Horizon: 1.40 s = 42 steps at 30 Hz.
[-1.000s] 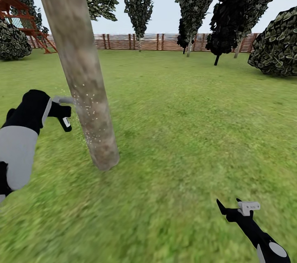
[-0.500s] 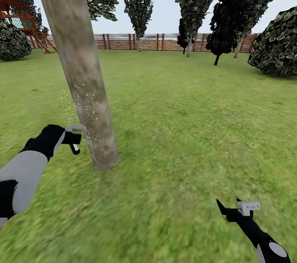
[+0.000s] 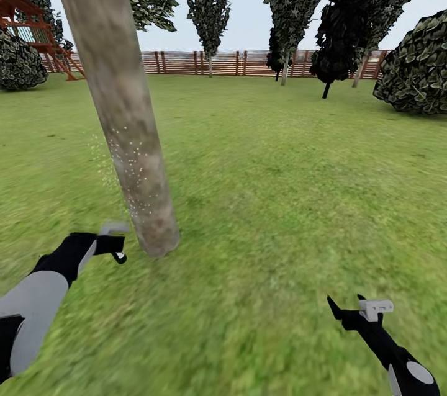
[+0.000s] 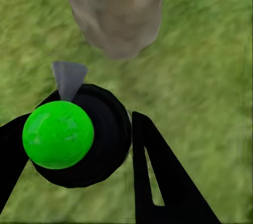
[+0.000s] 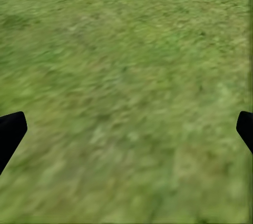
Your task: In the garden, pick up the pesticide atomizer on the floor and spray pesticide onto both trees until each tree trunk is fully covered.
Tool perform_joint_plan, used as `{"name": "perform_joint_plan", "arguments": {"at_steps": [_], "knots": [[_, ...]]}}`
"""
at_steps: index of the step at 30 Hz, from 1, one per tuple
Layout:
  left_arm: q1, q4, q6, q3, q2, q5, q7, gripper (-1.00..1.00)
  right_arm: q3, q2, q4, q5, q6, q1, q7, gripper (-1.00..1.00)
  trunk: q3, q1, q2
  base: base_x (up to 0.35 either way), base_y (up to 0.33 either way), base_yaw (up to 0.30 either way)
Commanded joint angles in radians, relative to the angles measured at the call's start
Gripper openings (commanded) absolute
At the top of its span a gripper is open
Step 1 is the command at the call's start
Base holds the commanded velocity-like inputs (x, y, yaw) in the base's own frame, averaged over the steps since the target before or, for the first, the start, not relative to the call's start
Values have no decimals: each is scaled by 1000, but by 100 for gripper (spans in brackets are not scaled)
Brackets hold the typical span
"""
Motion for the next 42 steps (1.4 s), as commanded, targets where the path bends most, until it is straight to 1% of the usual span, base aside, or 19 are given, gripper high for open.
{"name": "perform_joint_plan", "arguments": {"at_steps": [1, 2, 3, 4, 5, 6, 10, 17, 24, 42], "knots": [[17, -5, 2, 11, -2, 16, -9, -100, -4, 1, 0, 10, -7, -1, 4, 100, -1, 0, 0, 110, -44, 0], [42, -7, -3, 13, -3, 43, -8, -100, -4, 0, -1, 10, -7, -1, 4, 100, -1, 0, 0, 157, -90, 0], [69, -4, -28, 15, -6, 61, -7, -100, -4, 0, -1, 10, -7, -1, 4, 100, -1, 0, 0, 200, -136, 0], [83, 1, -63, 16, -8, 67, -4, -100, -4, 0, -1, 10, -7, -1, 4, 100, -1, 0, 0, 216, -152, 0], [90, 4, -98, 16, -10, 70, 1, -100, -4, 0, -1, 11, -7, -1, 4, 100, -1, 0, 0, 224, -161, 0], [93, 5, -114, 16, -12, 71, 4, -100, -4, 0, -1, 11, -7, -1, 4, 100, -1, 0, 0, 227, -164, 26], [100, 14, -144, 16, -14, 69, 10, -100, -4, 2, 1, 12, -7, -1, 4, 100, 1, 0, 0, 229, -172, 174], [109, 25, -147, 14, -17, 71, 11, -100, -3, 2, 5, 12, -7, -1, 3, 100, 1, 0, 0, 86, -250, 31], [109, 20, -140, 14, -25, 65, 11, -100, -3, 2, 8, 12, -7, -1, 2, 100, 1, 0, 0, 18, -272, 22], [109, 16, -137, 15, -25, 64, 12, -100, -1, 4, 8, 12, -7, -1, 3, 100, 1, 0, 0, 93, -271, 265]]}}
